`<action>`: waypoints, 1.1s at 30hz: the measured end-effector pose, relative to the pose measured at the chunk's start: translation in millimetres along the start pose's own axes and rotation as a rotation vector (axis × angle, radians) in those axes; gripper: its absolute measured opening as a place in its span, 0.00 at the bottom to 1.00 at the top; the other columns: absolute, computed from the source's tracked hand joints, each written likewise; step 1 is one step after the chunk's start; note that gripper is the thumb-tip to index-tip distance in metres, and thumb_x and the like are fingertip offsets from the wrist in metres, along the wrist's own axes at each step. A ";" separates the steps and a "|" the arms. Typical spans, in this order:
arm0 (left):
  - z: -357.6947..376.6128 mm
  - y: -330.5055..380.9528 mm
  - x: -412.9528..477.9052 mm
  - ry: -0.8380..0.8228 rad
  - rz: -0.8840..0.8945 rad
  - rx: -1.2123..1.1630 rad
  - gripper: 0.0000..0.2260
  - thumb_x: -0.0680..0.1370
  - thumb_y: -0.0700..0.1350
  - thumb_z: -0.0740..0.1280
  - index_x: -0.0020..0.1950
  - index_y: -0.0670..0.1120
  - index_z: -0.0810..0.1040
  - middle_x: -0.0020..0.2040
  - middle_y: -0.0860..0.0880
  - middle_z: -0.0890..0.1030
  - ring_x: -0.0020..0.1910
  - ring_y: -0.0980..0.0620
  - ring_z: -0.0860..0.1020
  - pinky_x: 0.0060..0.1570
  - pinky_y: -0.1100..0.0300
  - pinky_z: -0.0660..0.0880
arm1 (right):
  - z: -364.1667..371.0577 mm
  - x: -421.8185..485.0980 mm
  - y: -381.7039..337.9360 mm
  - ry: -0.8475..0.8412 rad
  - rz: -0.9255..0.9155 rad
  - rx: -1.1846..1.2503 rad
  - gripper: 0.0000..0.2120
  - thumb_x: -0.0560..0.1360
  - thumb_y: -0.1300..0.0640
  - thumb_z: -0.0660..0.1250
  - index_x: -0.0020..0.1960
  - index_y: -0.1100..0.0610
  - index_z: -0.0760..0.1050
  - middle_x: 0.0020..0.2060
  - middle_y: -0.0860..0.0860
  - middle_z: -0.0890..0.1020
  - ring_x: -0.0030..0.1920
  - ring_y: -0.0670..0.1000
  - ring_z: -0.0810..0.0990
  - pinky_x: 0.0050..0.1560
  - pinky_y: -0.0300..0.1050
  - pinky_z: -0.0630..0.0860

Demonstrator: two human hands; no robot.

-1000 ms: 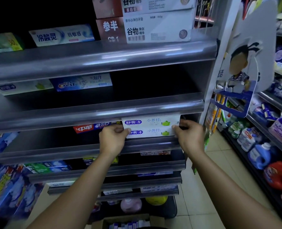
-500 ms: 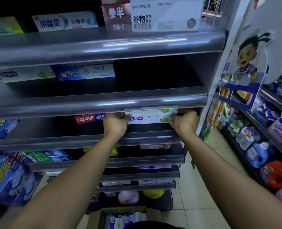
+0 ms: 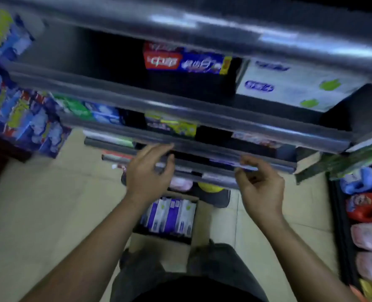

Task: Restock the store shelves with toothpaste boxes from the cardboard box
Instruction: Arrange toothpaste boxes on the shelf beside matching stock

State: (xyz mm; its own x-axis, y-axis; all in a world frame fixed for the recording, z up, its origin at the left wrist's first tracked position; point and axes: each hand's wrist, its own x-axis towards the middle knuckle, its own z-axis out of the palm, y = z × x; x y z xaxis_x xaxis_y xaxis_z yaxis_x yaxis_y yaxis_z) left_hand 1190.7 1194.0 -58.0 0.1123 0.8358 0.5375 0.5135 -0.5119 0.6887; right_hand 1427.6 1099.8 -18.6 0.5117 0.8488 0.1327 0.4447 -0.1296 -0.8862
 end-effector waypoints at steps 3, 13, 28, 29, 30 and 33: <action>-13.7 -59.3 -73.6 -0.059 -0.394 0.009 0.12 0.76 0.43 0.70 0.58 0.45 0.85 0.50 0.49 0.85 0.46 0.52 0.82 0.50 0.55 0.80 | 54.1 -35.3 29.7 -0.238 0.181 -0.085 0.12 0.76 0.64 0.73 0.54 0.48 0.82 0.48 0.43 0.85 0.41 0.44 0.84 0.44 0.46 0.82; 95.5 -223.9 -318.5 -0.589 -1.308 0.047 0.14 0.77 0.44 0.70 0.62 0.45 0.81 0.54 0.45 0.84 0.55 0.44 0.81 0.50 0.61 0.69 | 219.5 -117.4 232.1 -0.621 0.804 -0.278 0.13 0.73 0.66 0.72 0.39 0.48 0.82 0.39 0.54 0.86 0.44 0.64 0.85 0.47 0.61 0.81; 352.4 -346.5 -442.2 -0.860 -1.529 0.055 0.35 0.77 0.45 0.70 0.79 0.38 0.57 0.77 0.38 0.59 0.75 0.36 0.64 0.73 0.47 0.65 | 278.5 -135.5 465.5 -0.611 0.986 -0.287 0.07 0.66 0.57 0.68 0.38 0.48 0.84 0.33 0.55 0.85 0.34 0.56 0.82 0.35 0.48 0.78; 359.3 -346.9 -443.0 -0.816 -1.553 0.097 0.32 0.77 0.45 0.70 0.77 0.38 0.60 0.76 0.37 0.61 0.73 0.36 0.66 0.71 0.47 0.66 | 276.0 -135.2 469.5 -0.609 0.991 -0.275 0.06 0.68 0.58 0.69 0.37 0.48 0.84 0.34 0.55 0.86 0.35 0.56 0.84 0.35 0.47 0.79; 363.8 -346.9 -443.9 -0.758 -1.584 0.115 0.30 0.77 0.44 0.70 0.75 0.39 0.62 0.75 0.37 0.62 0.72 0.36 0.67 0.70 0.47 0.67 | 273.6 -135.1 473.6 -0.604 0.997 -0.267 0.07 0.70 0.59 0.70 0.38 0.49 0.84 0.35 0.54 0.86 0.36 0.57 0.85 0.35 0.47 0.79; 370.4 -346.4 -448.6 -0.581 -1.647 0.067 0.31 0.74 0.41 0.71 0.74 0.42 0.61 0.72 0.37 0.67 0.69 0.35 0.71 0.68 0.46 0.71 | 268.5 -135.6 480.4 -0.587 1.025 -0.241 0.07 0.74 0.63 0.70 0.44 0.51 0.82 0.37 0.52 0.87 0.36 0.55 0.86 0.35 0.46 0.79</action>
State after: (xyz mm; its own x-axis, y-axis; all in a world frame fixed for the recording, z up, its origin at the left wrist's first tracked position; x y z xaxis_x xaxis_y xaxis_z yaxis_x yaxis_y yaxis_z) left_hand 1277.6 1069.9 -717.9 -0.2613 0.3931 -0.8816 0.4240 0.8672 0.2610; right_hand 1374.5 1060.0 -581.5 0.3227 0.3908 -0.8620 0.1847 -0.9193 -0.3476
